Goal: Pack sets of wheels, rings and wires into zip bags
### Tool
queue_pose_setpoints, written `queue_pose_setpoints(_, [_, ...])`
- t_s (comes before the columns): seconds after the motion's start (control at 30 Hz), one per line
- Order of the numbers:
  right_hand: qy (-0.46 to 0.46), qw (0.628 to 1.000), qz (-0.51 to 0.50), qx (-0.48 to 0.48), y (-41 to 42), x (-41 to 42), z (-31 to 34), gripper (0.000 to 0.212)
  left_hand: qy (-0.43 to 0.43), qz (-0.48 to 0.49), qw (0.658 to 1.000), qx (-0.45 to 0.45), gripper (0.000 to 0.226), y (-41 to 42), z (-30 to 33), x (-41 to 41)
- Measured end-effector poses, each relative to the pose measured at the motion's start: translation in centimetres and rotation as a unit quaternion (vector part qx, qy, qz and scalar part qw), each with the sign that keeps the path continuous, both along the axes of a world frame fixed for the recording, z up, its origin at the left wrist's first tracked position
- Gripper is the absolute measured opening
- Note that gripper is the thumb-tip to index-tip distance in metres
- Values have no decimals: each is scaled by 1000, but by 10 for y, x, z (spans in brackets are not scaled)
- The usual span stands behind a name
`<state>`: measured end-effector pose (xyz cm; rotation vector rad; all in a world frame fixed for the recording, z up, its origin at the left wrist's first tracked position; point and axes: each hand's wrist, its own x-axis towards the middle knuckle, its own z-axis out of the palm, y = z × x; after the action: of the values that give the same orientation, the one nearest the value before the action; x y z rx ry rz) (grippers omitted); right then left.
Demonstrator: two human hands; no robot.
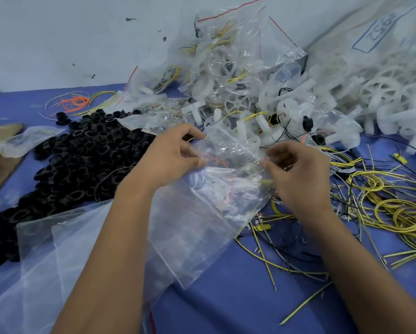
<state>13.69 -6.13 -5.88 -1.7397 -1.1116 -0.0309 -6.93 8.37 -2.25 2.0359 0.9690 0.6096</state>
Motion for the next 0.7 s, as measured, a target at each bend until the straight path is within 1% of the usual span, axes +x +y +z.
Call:
queue_pose_setpoints(0.13, [12, 1000, 17, 5, 1, 0, 0, 13, -48, 66, 995, 63, 35, 4, 0, -2])
queue_pose_setpoints(0.23, [41, 998, 43, 3, 3, 0, -2, 15, -86, 110, 985, 102, 29, 7, 0, -1])
queue_pose_setpoints(0.27, [48, 997, 53, 1, 3, -1, -2, 15, -89, 119, 982, 119, 27, 7, 0, 0])
queue_pose_setpoints(0.33, [48, 996, 72, -5, 4, -4, -4, 7, -77, 128, 974, 169, 28, 4, 0, 2])
queue_pose_setpoints(0.37, [40, 996, 80, -10, 4, -6, -5, 2, -68, 120, 970, 202, 30, 3, 1, 4])
queue_pose_setpoints(0.43, [9, 996, 91, -24, 5, -10, -8, 10, -51, 75, 962, 257, 34, 0, 4, 9])
queue_pose_setpoints(0.57, [-63, 992, 95, -50, 4, -16, -10, 11, 9, -41, 967, 250, 41, -10, 6, 27])
queue_pose_setpoints(0.63, [-87, 990, 100, -47, 4, -17, -9, 12, 27, -67, 964, 257, 43, -18, 1, 37])
queue_pose_setpoints(0.7, [-99, 988, 109, -39, 4, -20, -8, 13, 41, -76, 960, 267, 40, -23, -4, 43])
